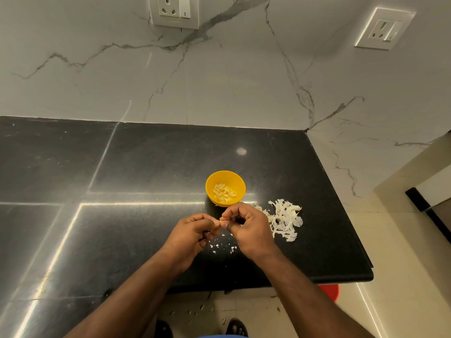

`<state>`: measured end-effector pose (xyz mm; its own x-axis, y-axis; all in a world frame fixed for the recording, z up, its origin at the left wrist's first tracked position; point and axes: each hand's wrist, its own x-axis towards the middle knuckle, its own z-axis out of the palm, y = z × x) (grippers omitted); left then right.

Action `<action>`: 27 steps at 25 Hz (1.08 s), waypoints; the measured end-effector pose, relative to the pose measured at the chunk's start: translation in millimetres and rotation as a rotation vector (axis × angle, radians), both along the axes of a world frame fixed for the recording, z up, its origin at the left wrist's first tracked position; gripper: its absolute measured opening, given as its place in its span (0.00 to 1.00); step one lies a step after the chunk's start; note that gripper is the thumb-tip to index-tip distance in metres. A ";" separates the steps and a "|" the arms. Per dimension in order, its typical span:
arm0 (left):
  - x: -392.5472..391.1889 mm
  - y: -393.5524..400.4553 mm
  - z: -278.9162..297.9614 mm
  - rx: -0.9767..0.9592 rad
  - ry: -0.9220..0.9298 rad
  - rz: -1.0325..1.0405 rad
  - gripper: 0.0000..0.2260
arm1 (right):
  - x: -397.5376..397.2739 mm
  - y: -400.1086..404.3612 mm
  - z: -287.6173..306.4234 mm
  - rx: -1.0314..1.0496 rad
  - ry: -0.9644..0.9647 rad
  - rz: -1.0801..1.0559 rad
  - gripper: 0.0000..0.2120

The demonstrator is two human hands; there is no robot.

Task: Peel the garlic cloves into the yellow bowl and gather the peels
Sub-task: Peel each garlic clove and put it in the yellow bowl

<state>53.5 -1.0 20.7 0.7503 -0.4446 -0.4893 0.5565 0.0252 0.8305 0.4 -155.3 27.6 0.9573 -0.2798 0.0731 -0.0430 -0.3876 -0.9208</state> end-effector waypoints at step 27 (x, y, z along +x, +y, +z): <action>0.6 5.7 -8.4 0.092 -0.242 -0.038 0.03 | 7.0 -4.9 8.9 0.618 0.337 -0.080 0.10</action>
<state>54.0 4.7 12.2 0.8341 -0.4367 -0.3371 0.3401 -0.0741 0.9375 7.5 -160.2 36.4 0.8747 -0.2447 -0.4184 -0.3708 0.2180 -0.9028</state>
